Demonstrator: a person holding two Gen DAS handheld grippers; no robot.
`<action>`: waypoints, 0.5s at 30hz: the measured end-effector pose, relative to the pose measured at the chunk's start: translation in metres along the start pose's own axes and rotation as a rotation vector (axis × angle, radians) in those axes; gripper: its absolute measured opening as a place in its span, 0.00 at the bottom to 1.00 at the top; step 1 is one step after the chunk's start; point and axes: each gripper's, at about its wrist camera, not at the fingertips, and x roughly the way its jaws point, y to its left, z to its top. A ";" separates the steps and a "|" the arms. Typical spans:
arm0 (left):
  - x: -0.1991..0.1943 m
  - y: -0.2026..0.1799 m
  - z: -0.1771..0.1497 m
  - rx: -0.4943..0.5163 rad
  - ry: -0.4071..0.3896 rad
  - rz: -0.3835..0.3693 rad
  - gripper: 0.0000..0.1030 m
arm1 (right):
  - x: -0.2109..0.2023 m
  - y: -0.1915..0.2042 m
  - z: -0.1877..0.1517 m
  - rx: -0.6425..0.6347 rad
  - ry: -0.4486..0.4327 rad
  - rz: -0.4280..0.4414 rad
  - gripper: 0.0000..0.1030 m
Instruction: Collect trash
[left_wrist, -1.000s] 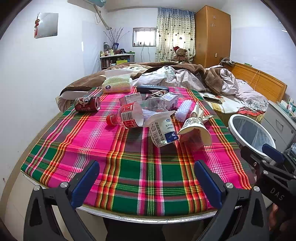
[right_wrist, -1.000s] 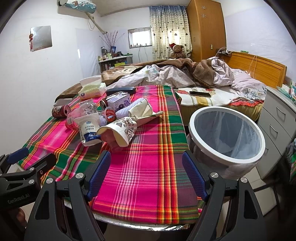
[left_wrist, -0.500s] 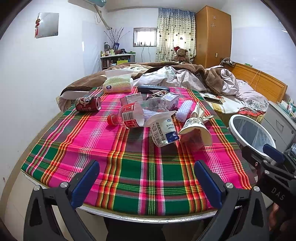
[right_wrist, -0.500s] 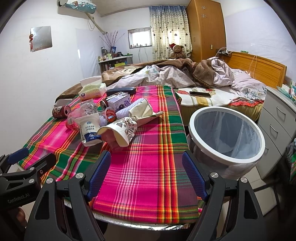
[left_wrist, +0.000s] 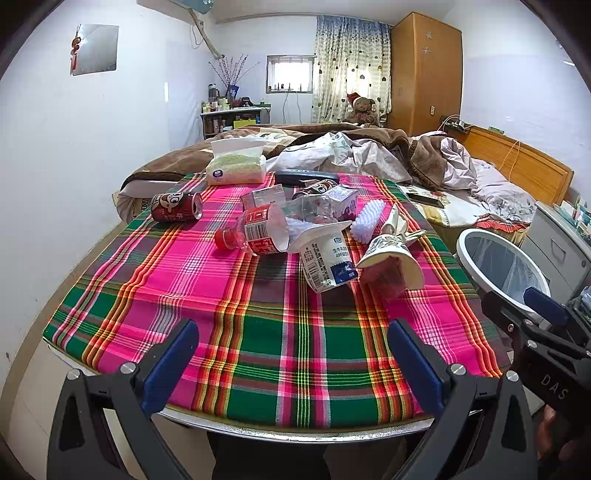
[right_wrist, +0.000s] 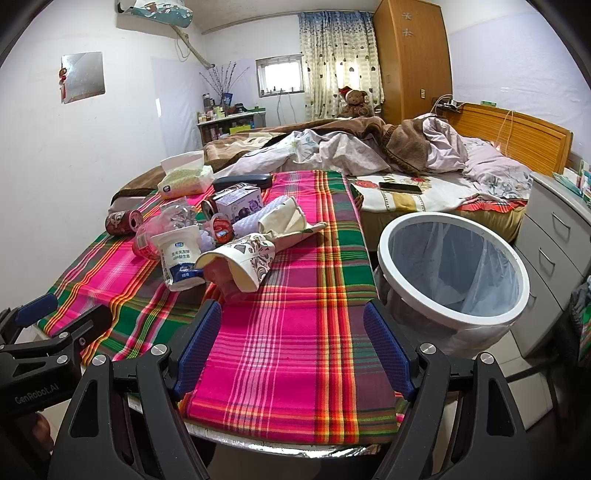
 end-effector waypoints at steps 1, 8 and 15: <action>0.000 0.000 0.000 0.000 0.001 0.000 1.00 | 0.000 0.000 0.000 0.000 0.000 -0.001 0.78; 0.000 0.000 0.000 0.001 0.000 0.000 1.00 | 0.000 0.001 0.000 0.001 -0.003 -0.001 0.78; 0.000 0.000 0.001 0.000 -0.001 0.000 1.00 | 0.000 0.000 0.000 0.001 -0.004 -0.001 0.78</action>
